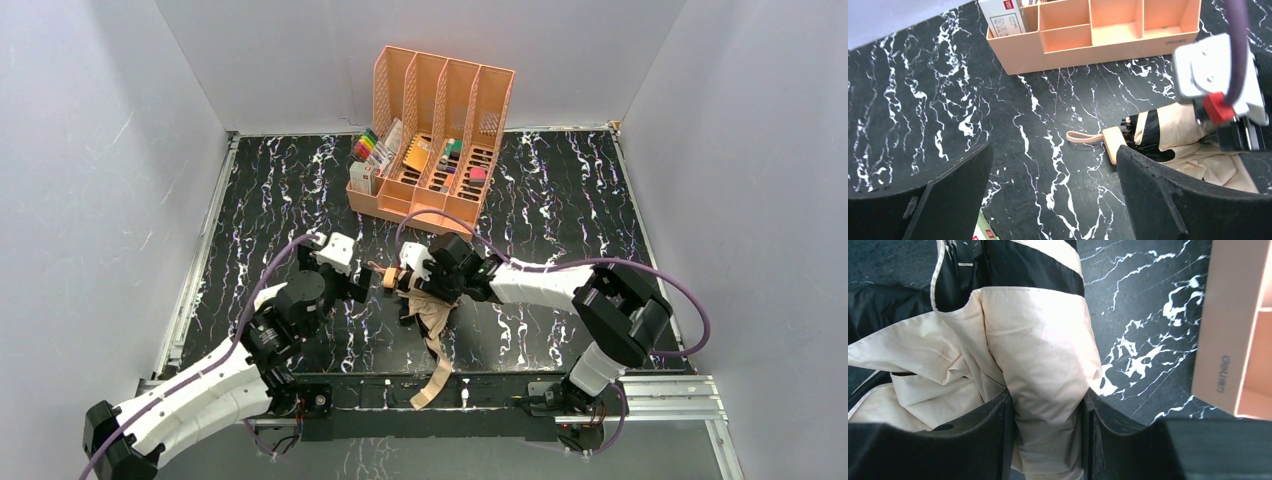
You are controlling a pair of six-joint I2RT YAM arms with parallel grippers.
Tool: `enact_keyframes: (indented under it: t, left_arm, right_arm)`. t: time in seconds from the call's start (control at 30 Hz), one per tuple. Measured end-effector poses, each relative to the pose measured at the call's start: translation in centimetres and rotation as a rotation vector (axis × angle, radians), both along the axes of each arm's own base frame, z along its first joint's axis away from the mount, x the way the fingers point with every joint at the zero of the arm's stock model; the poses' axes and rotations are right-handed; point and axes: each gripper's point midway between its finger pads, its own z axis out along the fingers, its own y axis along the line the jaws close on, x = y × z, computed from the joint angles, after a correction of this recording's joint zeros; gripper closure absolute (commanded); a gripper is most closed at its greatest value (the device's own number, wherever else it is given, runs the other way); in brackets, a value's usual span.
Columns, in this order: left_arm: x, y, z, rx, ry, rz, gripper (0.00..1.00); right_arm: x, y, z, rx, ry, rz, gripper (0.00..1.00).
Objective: Put away the umbrella
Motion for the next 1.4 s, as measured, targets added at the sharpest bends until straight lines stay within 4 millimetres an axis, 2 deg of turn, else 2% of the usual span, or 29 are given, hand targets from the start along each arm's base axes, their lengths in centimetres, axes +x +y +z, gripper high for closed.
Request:
enact_keyframes:
  t: [0.2, 0.33, 0.47, 0.63, 0.83, 0.93, 1.17, 1.4]
  left_arm:
    - [1.4, 1.0, -0.2, -0.076, 0.074, 0.061, 0.06]
    - [3.6, 0.8, -1.8, -0.076, 0.150, 0.071, 0.06]
    - [5.2, -0.6, -4.7, -0.063, 0.269, -0.007, 0.05]
    - [6.0, -3.7, -6.6, -0.074, 0.372, -0.193, 0.02]
    - [4.2, -8.3, -7.8, -0.139, 0.486, -0.478, 0.02]
    - [3.0, -9.7, -8.0, -0.166, 0.528, -0.586, 0.02]
    - [0.9, -11.4, -9.6, -0.182, 0.628, -0.735, 0.02]
    - [-0.8, -12.3, -11.6, -0.163, 0.734, -0.816, 0.02]
  right_arm:
    - [0.0, 0.7, 0.0, -0.019, -0.131, 0.079, 0.72]
    - [-0.2, 1.1, 0.1, -0.038, -0.209, 0.141, 0.74]
    - [-0.9, 1.2, 0.3, -0.038, -0.290, 0.196, 0.73]
    - [-2.9, 0.8, 0.5, -0.016, -0.369, 0.301, 0.73]
    - [-3.8, 0.7, 0.6, -0.003, -0.431, 0.379, 0.72]
    - [-3.9, 0.7, 0.7, -0.002, -0.446, 0.391, 0.72]
    - [-3.9, 0.8, 0.7, -0.006, -0.466, 0.410, 0.72]
    - [-4.0, 0.7, 0.8, -0.006, -0.476, 0.419, 0.72]
